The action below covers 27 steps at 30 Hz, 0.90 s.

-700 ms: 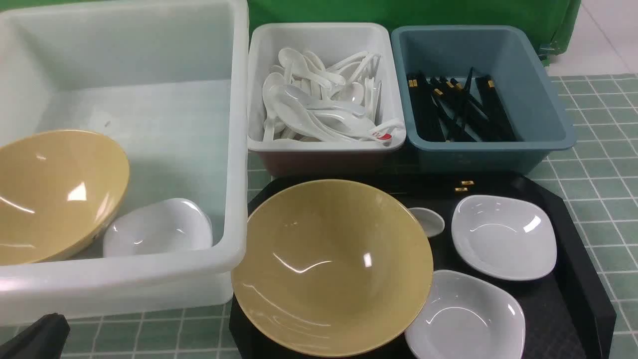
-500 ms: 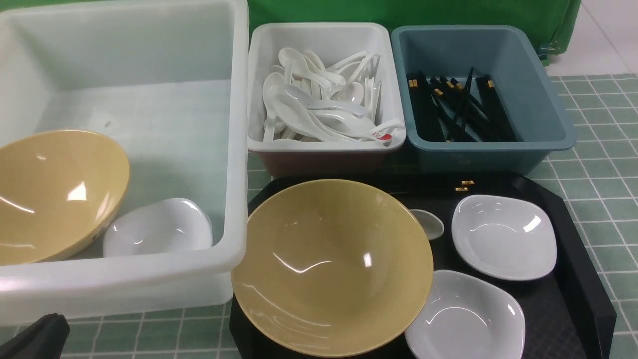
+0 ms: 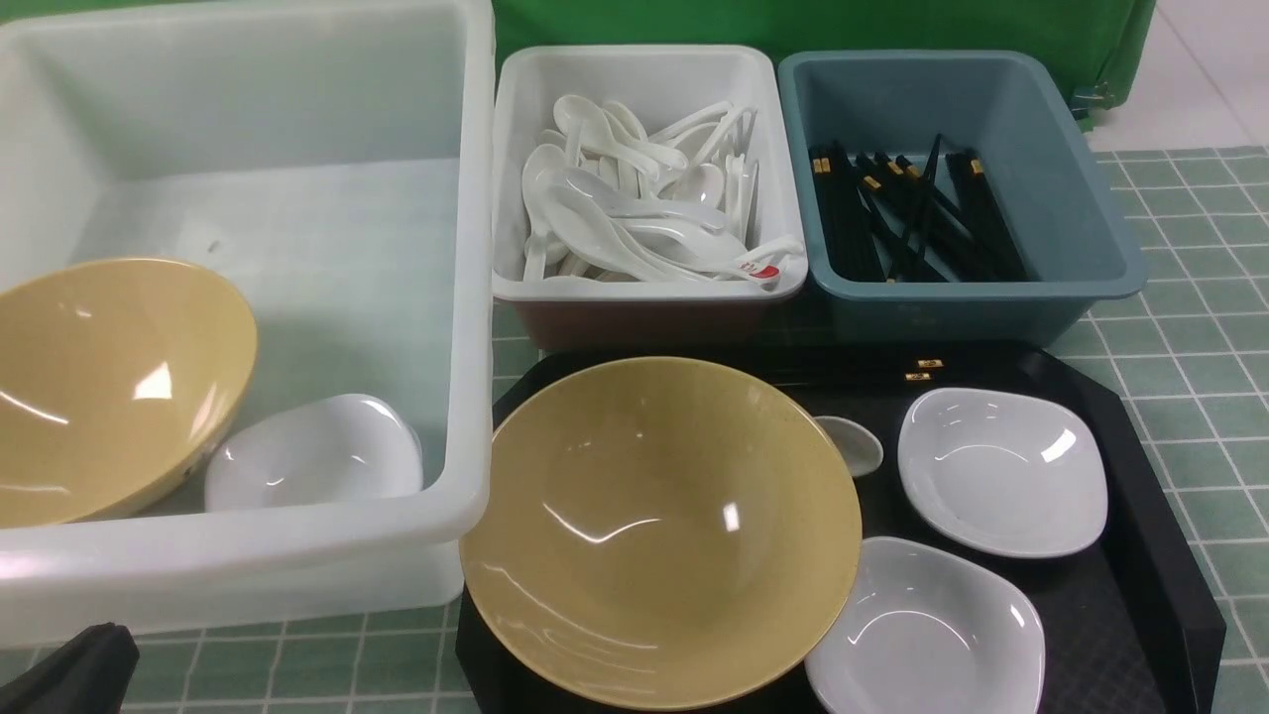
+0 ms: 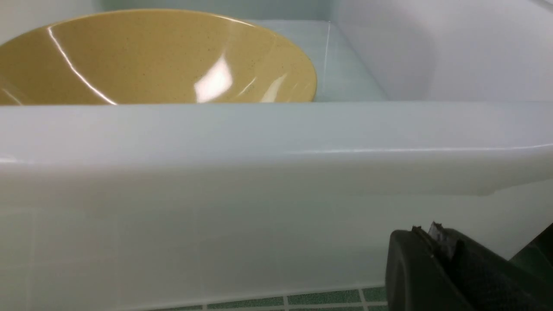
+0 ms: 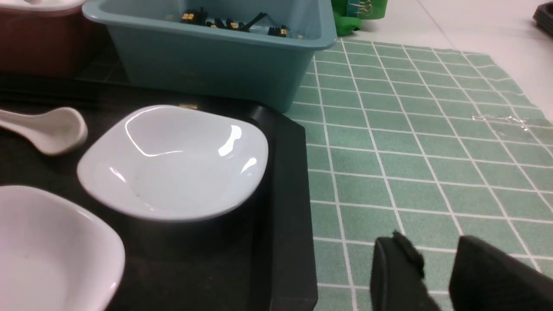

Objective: On blue table put chopsticks spoon bowls plates into blue grey white boxes.
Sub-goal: 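Grasp the large bowl on the tray by its rim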

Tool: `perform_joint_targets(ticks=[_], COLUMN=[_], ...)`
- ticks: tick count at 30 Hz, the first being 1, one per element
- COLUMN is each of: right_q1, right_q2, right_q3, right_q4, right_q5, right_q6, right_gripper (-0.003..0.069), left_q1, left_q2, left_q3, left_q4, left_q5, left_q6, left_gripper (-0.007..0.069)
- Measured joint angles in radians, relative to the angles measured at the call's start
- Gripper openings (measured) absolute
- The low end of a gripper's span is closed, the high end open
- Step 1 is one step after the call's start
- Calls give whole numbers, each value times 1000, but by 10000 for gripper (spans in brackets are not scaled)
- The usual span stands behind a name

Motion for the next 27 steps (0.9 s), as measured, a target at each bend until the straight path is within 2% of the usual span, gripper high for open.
perform_joint_targets(ticks=[12, 17, 21, 27], right_q1=[0, 0, 0, 0], right_q2=[0, 0, 0, 0], right_q3=[0, 0, 3, 4], right_q4=[0, 0, 0, 0], right_q5=[-3, -24, -114, -533], right_q6=[0, 0, 0, 4], right_gripper=[236, 236, 236, 236], left_q1=[0, 0, 0, 0], left_q2=[0, 0, 0, 0], left_q3=[1, 4, 5, 5], left_q4=[12, 12, 13, 15], left_q5=[-8, -62, -205, -611], left_q6=[15, 21, 21, 15], left_gripper=[4, 4, 4, 4])
